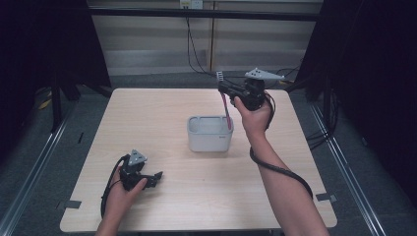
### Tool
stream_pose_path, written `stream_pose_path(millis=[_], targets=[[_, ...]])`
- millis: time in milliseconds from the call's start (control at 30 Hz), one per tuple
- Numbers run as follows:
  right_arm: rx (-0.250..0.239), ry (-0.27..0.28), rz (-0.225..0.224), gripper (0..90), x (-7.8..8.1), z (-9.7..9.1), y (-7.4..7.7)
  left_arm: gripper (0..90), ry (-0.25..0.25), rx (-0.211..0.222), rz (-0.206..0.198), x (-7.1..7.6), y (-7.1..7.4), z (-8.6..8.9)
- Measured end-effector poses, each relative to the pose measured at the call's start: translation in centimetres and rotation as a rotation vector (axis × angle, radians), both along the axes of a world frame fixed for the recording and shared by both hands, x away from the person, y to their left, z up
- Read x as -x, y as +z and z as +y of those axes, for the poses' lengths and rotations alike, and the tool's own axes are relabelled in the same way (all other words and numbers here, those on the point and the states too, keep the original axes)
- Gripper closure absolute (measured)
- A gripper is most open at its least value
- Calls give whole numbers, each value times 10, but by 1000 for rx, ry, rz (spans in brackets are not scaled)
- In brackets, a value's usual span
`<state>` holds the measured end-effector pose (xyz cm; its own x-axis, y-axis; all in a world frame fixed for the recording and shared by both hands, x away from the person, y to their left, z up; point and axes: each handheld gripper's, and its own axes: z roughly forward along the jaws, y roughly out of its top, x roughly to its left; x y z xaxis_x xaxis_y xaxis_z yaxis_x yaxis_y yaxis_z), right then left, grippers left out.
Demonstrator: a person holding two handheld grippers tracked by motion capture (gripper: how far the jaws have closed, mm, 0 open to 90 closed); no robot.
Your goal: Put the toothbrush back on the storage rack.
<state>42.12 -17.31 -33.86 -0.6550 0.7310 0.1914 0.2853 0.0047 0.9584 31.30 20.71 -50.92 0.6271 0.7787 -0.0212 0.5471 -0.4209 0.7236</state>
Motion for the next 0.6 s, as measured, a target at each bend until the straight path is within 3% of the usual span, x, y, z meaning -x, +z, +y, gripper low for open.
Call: stream_pose_path(millis=[200,600], targets=[[-23,-9,8,862,-5,-3,-6,138,0,0,0,0,0,0],[3,-13,8,861,-7,-4,-17,138,1,0,-1,0,0,0]])
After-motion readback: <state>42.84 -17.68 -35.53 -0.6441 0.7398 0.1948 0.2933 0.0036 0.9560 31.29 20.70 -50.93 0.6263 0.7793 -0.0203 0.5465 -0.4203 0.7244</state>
